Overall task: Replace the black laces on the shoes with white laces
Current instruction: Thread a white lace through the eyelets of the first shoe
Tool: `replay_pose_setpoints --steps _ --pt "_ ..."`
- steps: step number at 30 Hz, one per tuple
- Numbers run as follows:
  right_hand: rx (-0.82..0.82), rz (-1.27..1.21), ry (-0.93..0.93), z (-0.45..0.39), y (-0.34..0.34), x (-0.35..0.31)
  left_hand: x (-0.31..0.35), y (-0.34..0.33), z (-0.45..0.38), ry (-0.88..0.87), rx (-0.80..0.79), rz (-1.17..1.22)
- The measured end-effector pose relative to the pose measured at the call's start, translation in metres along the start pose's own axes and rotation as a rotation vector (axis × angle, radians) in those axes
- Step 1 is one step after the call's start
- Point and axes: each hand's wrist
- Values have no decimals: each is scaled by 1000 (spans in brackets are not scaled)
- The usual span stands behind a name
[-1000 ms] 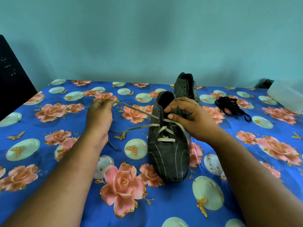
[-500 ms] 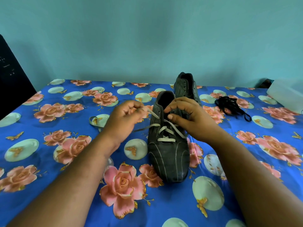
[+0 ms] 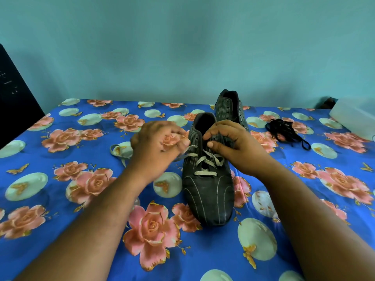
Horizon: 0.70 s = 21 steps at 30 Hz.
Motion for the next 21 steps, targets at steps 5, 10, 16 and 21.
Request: replay_pose_setpoints --steps 5,10,16,21 --pt "1 14 8 0 -1 -1 3 -8 5 -88 -112 20" --pt "-2 11 -2 0 0 1 -1 -4 2 -86 -108 -57" --pt "-3 24 11 0 0 0 -20 4 -6 62 -34 -103" --pt "-1 36 7 1 1 -5 -33 7 -11 283 10 -111"
Point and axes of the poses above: each hand's wrist, its own z-axis away from the middle knuckle, its own y-axis out of the back of the hand, x = y × z, and after that the axes turned 14 degrees about -z, right-handed
